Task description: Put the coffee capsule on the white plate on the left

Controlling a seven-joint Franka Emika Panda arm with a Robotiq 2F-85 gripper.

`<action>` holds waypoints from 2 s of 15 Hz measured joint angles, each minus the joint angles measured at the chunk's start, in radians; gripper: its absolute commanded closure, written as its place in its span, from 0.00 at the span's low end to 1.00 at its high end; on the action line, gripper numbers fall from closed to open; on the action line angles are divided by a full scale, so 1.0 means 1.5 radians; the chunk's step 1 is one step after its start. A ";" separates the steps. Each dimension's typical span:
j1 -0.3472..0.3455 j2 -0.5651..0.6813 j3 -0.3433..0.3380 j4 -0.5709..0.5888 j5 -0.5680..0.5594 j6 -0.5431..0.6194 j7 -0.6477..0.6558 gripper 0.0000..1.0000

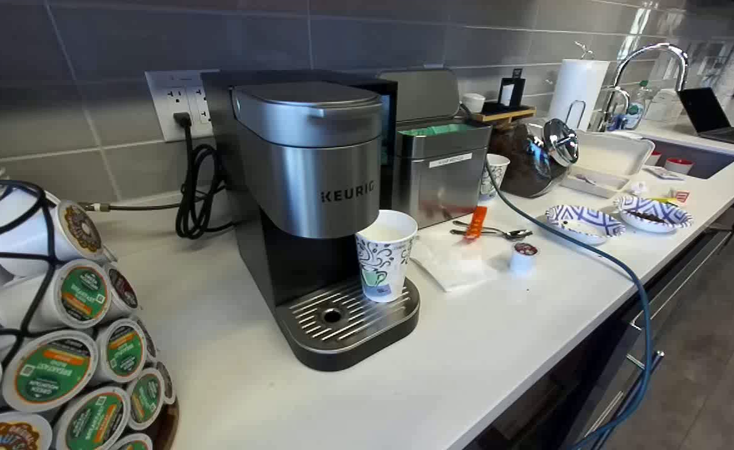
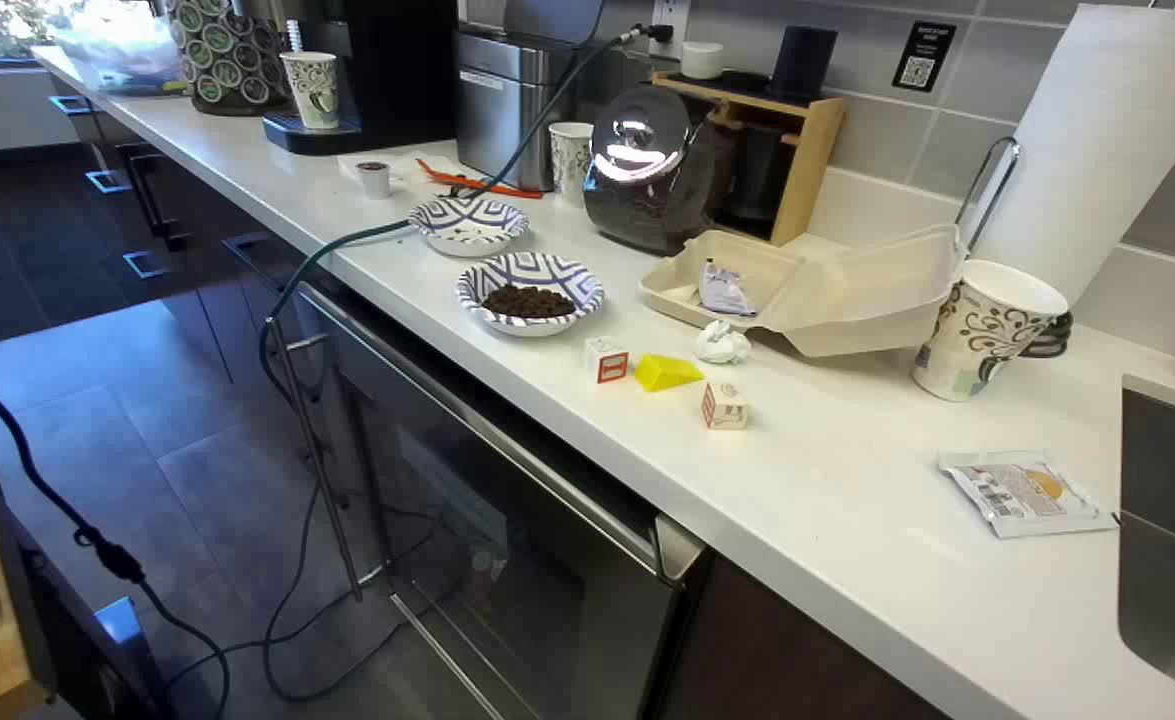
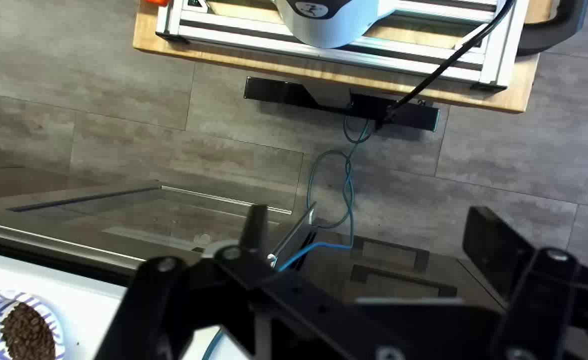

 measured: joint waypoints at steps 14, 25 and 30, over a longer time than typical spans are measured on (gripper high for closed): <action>0.000 0.000 0.000 0.000 0.000 0.000 0.000 0.00; -0.004 0.116 -0.012 0.007 -0.008 0.386 -0.017 0.00; -0.022 0.248 -0.093 0.040 -0.009 0.481 -0.098 0.00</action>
